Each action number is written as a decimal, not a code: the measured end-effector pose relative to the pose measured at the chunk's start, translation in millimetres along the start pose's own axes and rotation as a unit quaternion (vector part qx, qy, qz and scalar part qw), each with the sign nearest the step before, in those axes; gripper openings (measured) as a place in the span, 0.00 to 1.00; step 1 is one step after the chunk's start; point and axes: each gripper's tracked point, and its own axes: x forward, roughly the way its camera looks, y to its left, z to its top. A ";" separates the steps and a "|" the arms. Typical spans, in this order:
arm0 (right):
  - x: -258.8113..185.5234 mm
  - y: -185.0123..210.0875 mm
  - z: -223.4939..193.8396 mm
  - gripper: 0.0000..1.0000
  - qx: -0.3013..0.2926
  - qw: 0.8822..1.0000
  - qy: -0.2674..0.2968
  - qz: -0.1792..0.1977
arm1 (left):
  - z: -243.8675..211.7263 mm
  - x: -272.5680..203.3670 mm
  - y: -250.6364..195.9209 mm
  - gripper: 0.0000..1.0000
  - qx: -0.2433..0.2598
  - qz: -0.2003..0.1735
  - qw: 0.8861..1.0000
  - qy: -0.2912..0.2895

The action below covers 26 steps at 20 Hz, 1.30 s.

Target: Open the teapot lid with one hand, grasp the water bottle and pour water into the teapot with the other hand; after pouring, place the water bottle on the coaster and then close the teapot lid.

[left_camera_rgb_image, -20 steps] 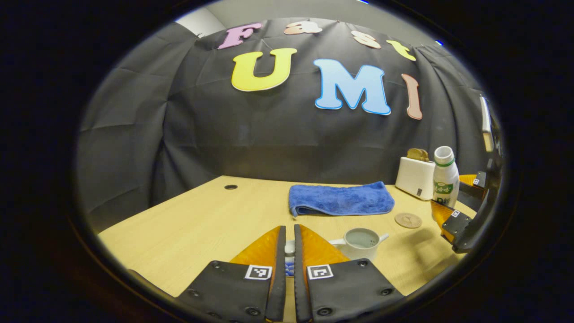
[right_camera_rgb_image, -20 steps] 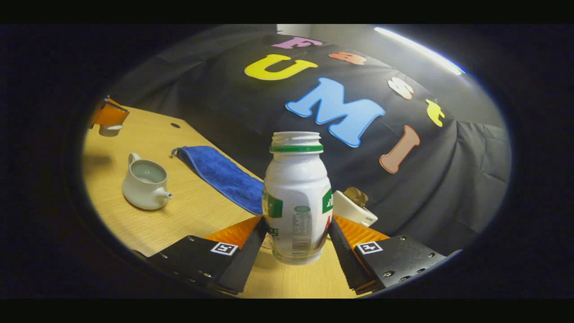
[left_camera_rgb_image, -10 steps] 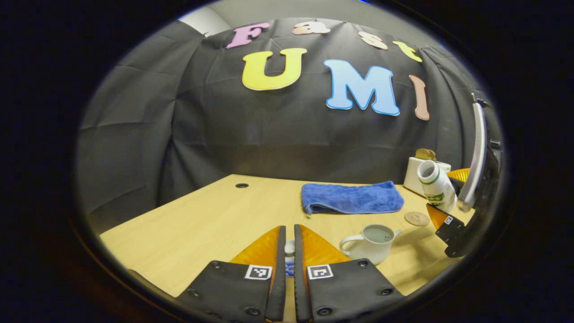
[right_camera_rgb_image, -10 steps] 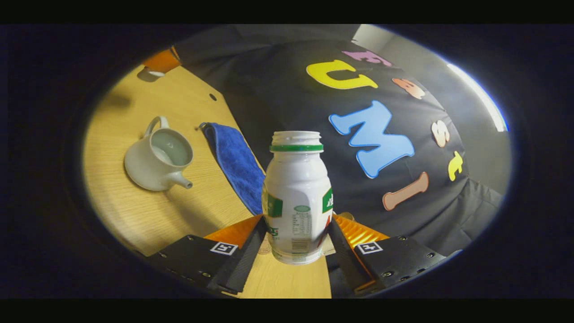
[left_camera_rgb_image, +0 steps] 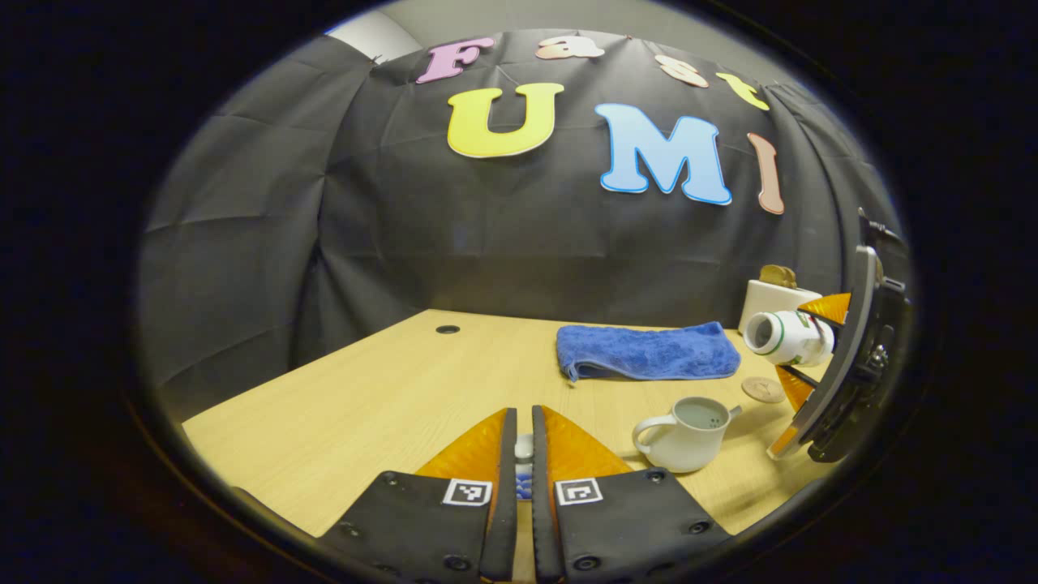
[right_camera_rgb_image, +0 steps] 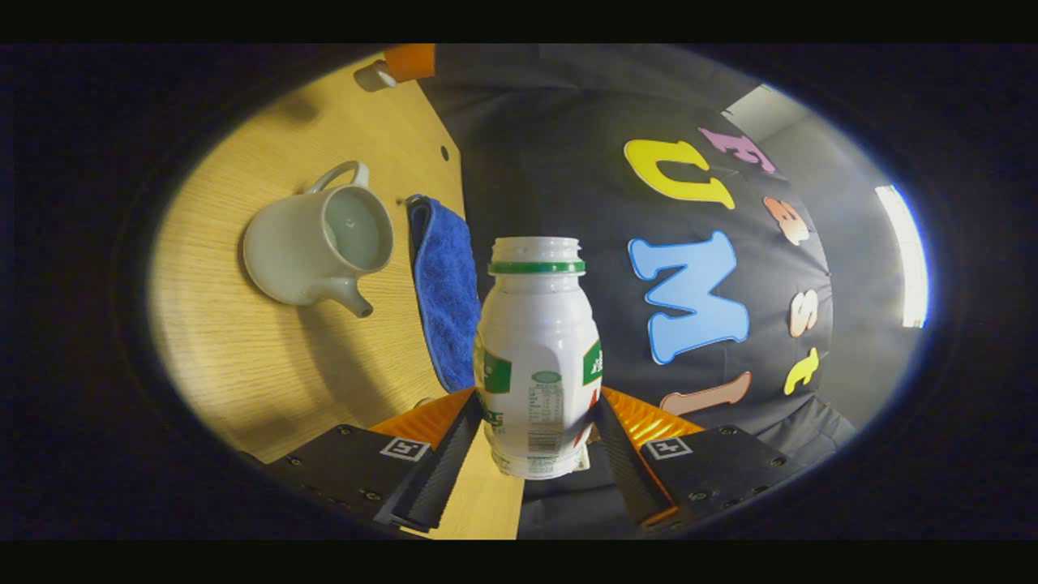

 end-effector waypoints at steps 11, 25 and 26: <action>8.0 -18.7 7.0 0.81 -0.095 0.995 -0.030 -0.013 | -5.8 -0.6 1.8 0.15 -0.001 0.009 1.000 0.008; 10.9 -32.7 17.4 0.81 -0.167 0.984 -0.056 -0.036 | -9.7 -1.5 3.4 0.19 0.000 0.010 1.000 0.016; 10.6 -33.8 18.7 0.81 -0.173 0.982 -0.059 -0.039 | -9.4 -1.9 3.7 0.19 -0.001 0.010 1.000 0.016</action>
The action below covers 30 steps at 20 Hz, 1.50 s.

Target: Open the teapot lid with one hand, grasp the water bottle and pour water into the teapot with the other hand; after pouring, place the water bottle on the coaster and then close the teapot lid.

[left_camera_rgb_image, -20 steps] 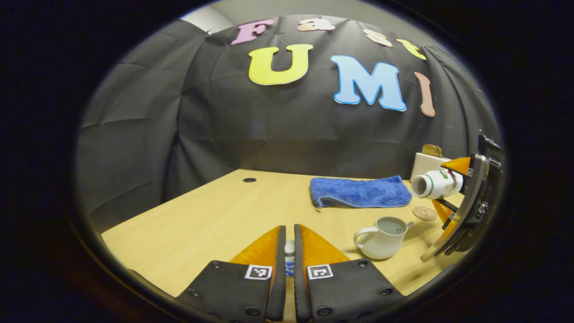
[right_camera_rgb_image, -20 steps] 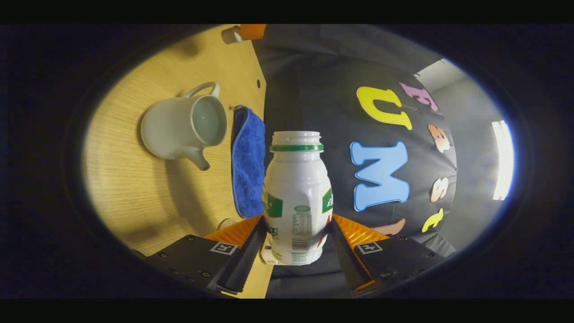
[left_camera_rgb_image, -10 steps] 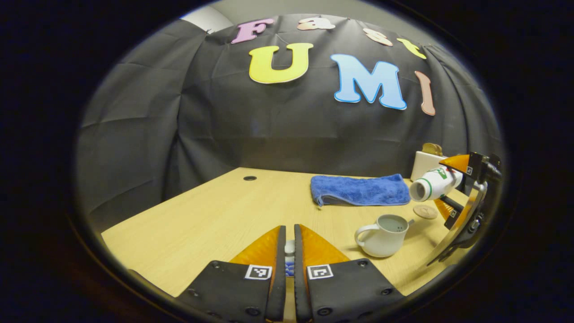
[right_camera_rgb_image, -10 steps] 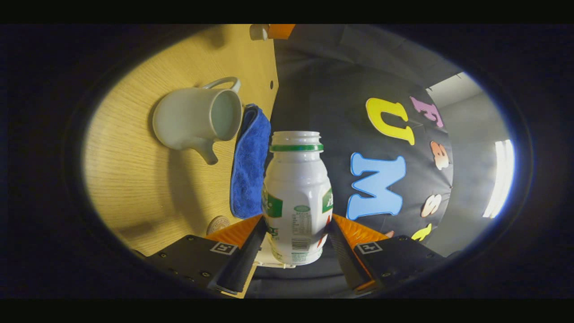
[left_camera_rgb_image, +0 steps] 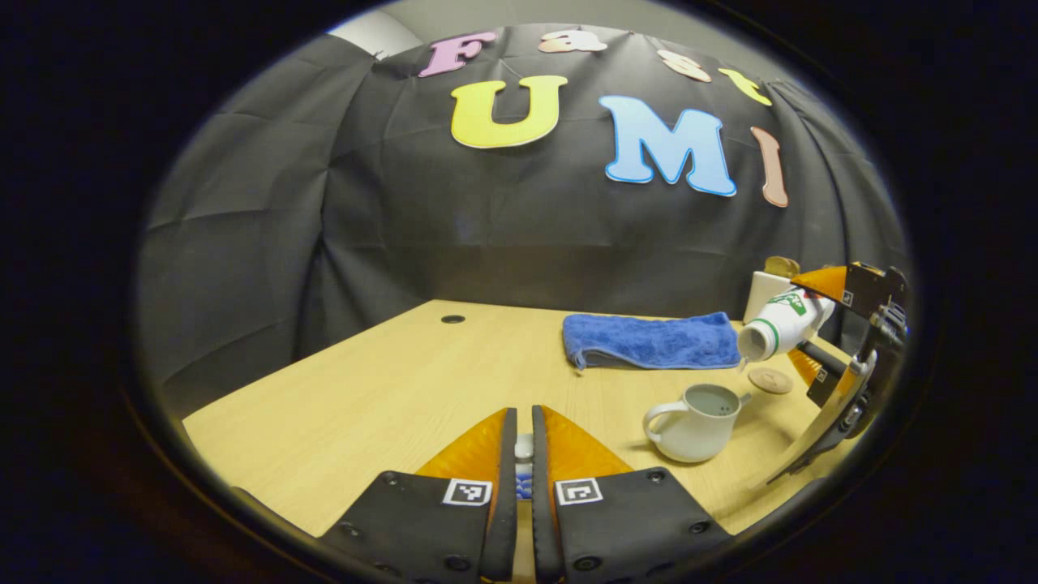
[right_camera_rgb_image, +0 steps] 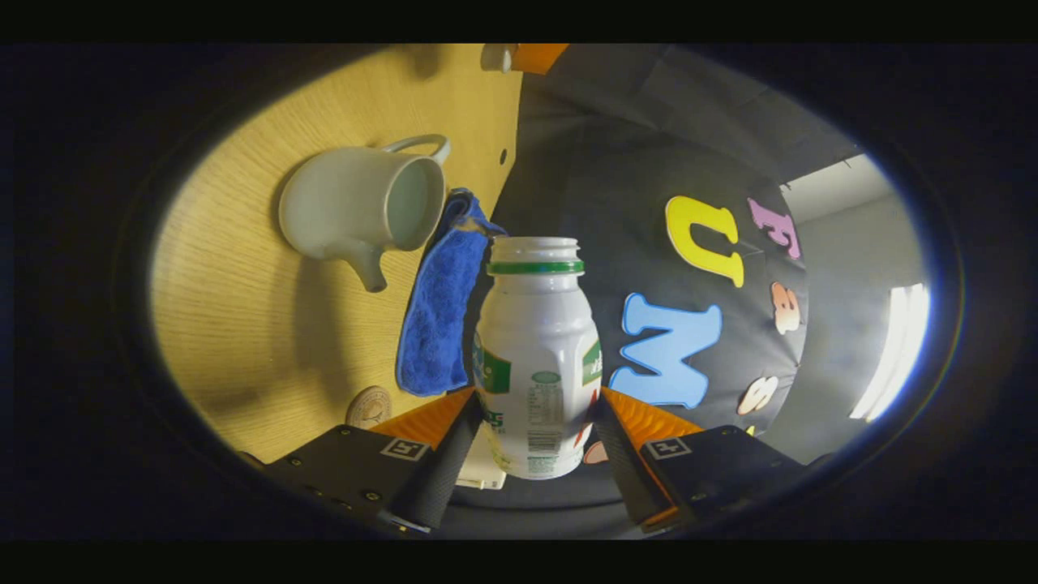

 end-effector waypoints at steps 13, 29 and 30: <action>1.3 -7.8 2.3 0.81 -0.024 1.000 -0.008 -0.007 | -1.2 -1.1 0.2 0.19 -0.002 0.000 1.000 0.004; 4.4 -11.8 6.3 0.81 -0.059 0.998 -0.021 -0.008 | -4.2 0.0 -7.0 0.19 0.000 -0.010 1.000 0.010; 3.6 -12.5 6.7 0.81 -0.062 0.998 -0.023 -0.009 | -4.2 -0.3 -7.2 0.15 0.001 -0.011 1.000 0.011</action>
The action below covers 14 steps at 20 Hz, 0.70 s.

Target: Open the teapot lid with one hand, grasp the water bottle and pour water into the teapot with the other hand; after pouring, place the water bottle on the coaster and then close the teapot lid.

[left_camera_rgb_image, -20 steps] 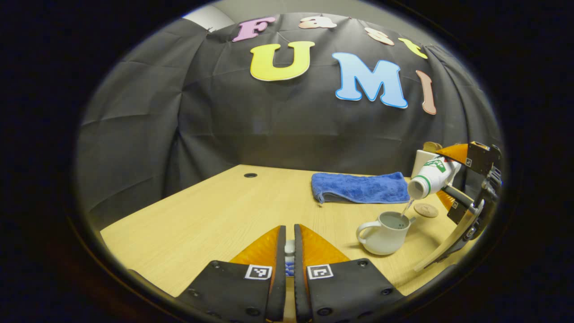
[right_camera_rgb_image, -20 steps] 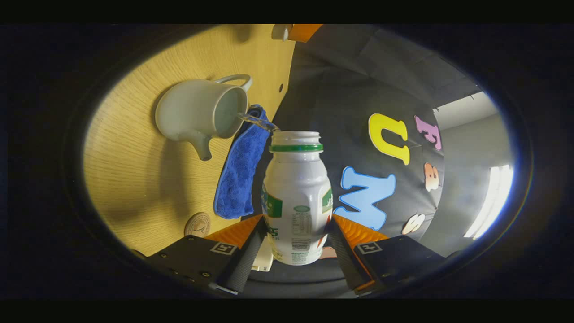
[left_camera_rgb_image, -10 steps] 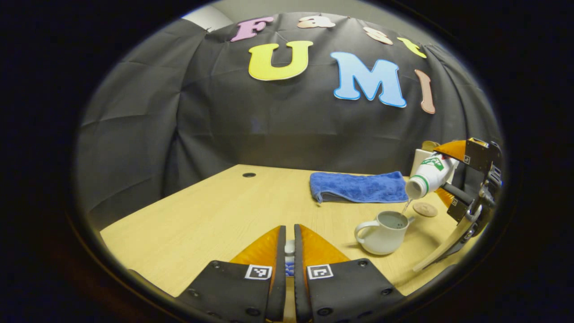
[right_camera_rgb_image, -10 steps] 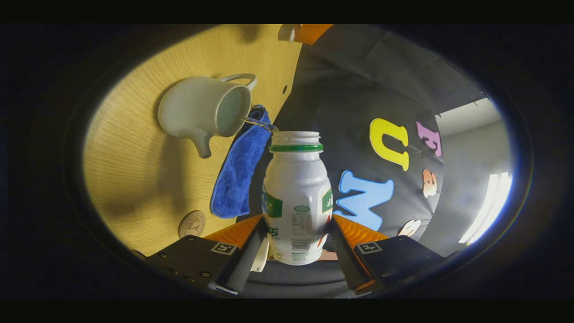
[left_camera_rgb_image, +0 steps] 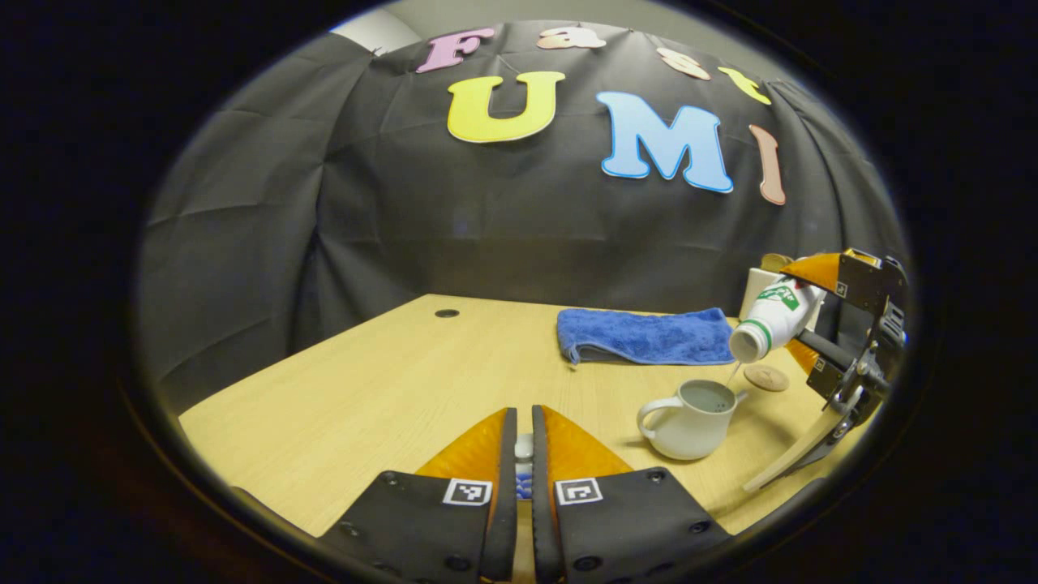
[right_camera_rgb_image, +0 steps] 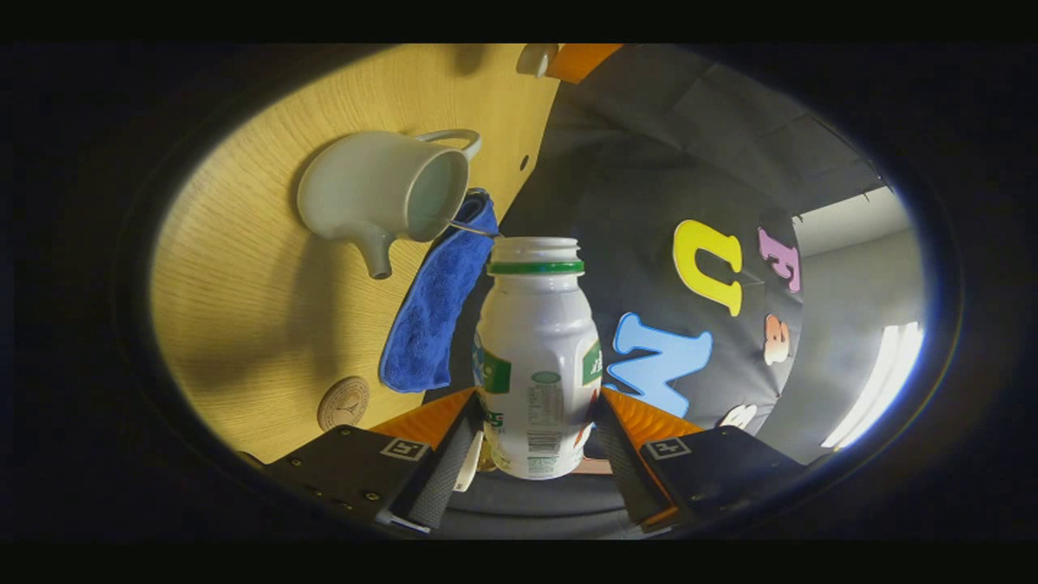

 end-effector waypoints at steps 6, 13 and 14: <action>-0.2 -9.0 5.2 0.81 -0.018 1.000 -0.010 -0.009 | 0.3 -0.3 -0.8 0.19 0.001 -0.005 1.000 0.000; 0.0 -14.7 11.4 0.81 -0.048 0.998 -0.025 -0.014 | -0.7 -0.1 -1.5 0.15 0.000 -0.007 1.000 0.002; 0.0 -15.2 11.8 0.81 -0.052 0.998 -0.027 -0.015 | -2.1 0.1 -1.8 0.15 -0.001 -0.008 1.000 0.003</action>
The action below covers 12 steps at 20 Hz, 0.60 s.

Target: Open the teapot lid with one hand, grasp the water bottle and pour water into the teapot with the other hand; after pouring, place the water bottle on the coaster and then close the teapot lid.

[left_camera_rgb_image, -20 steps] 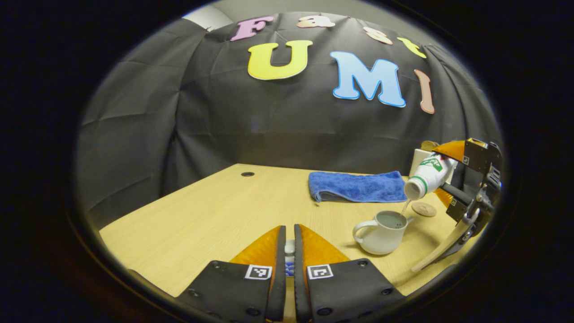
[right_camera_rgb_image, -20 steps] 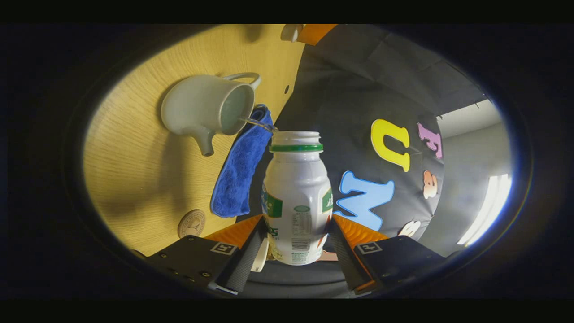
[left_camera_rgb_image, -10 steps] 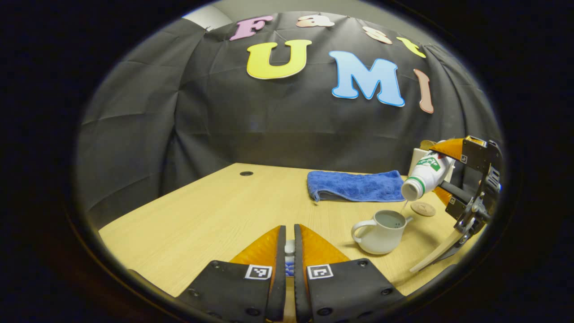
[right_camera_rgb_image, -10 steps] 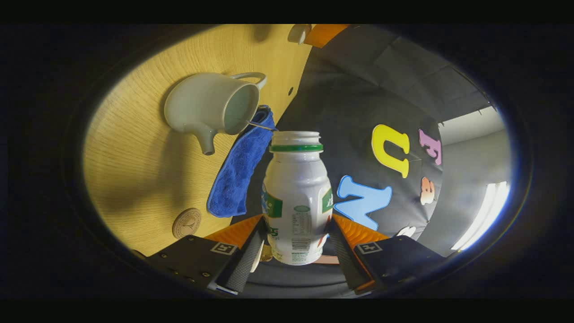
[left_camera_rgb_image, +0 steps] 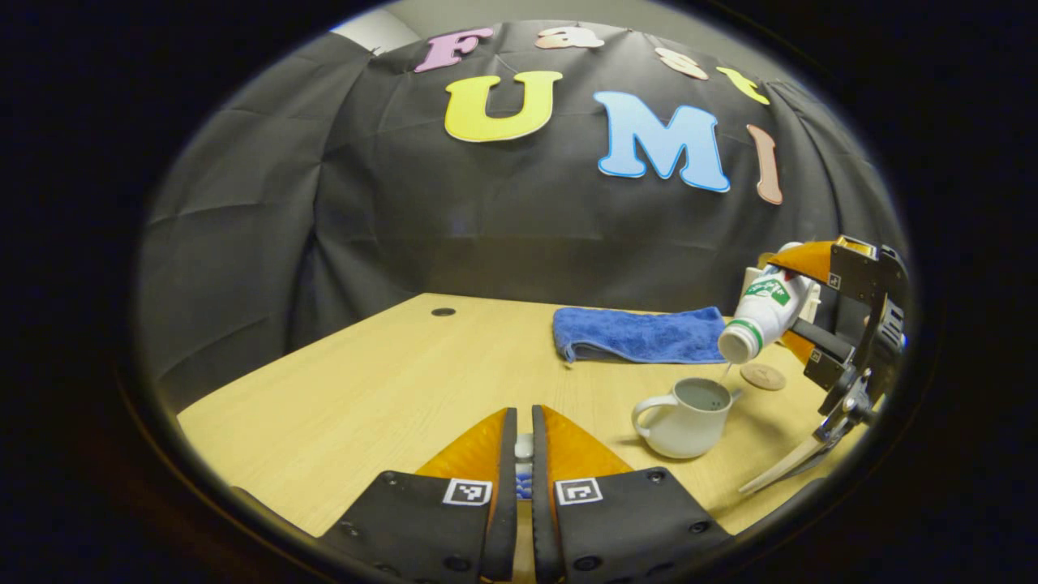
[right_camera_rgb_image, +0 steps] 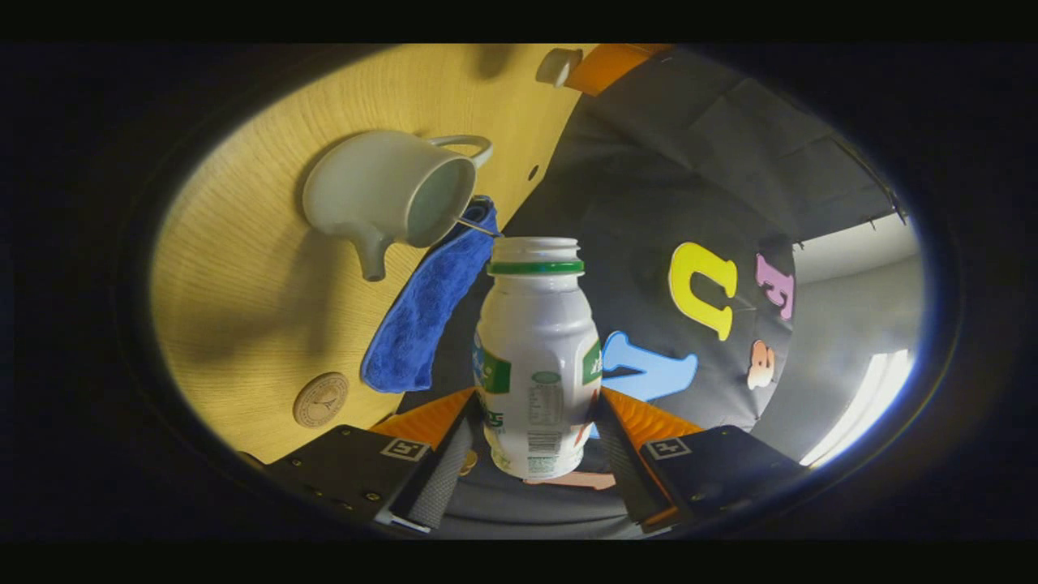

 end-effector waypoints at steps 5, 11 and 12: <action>1.6 -6.5 5.4 0.81 -0.023 1.000 -0.013 -0.010 | -0.6 -0.6 -0.4 0.15 0.001 -0.002 1.000 0.002; 2.2 -2.6 7.4 0.81 -0.041 0.999 -0.018 -0.013 | -1.1 -0.2 -0.9 0.15 0.003 -0.005 1.000 0.003; 4.0 -2.3 7.0 0.81 -0.040 0.999 -0.018 -0.013 | -1.7 -0.5 -1.1 0.14 0.003 -0.005 1.000 0.003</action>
